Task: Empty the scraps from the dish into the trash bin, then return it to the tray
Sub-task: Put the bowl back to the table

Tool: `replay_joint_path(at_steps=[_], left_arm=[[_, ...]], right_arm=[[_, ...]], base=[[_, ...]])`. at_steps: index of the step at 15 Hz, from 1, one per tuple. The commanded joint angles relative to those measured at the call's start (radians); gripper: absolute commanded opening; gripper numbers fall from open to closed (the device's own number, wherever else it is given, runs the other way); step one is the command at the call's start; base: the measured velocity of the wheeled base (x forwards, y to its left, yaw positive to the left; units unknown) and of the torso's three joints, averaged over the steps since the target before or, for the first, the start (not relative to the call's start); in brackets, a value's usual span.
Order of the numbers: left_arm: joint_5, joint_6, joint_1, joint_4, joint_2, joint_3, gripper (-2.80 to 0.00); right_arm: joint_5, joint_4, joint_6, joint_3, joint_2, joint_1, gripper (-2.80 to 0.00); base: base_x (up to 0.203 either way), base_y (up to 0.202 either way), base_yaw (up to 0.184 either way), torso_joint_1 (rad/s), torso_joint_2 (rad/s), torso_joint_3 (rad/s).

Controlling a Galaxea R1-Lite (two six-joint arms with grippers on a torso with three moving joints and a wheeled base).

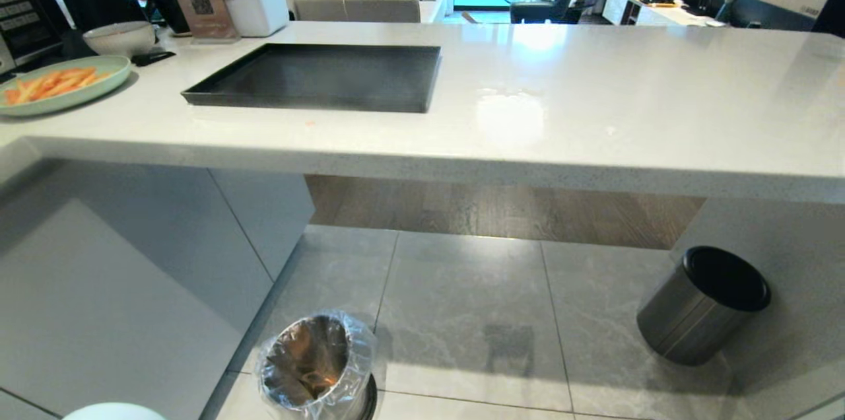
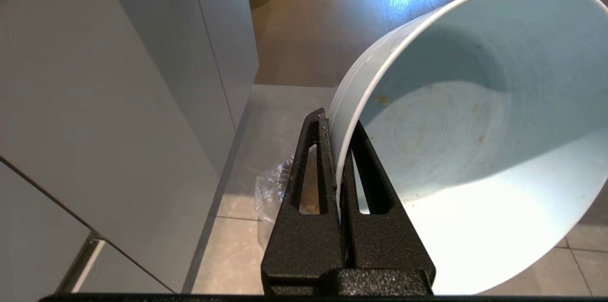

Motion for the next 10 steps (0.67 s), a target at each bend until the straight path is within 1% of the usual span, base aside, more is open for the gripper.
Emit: replay_joint_path(at_steps=[1,4,10], left_arm=[[0.000,0.001,-0.001,0.000,0.000,0.000,-2.80],[0.000,0.001,-0.001,0.000,0.000,0.000,-2.80],[0.000,0.001,0.000,0.000,0.000,0.000,-2.80]], right_arm=[[0.000,0.000,0.001,0.000,0.000,0.000,-2.80],[0.000,0.000,0.001,0.000,0.000,0.000,-2.80],[0.000,0.000,0.001,0.000,0.000,0.000,-2.80]], base=[[0.000,0.000,0.000,0.017,-0.43,-0.413],[0.000,0.000,0.000,0.030,-0.44,-0.399],[0.000,0.000,0.000,0.103,-0.47,-0.373]])
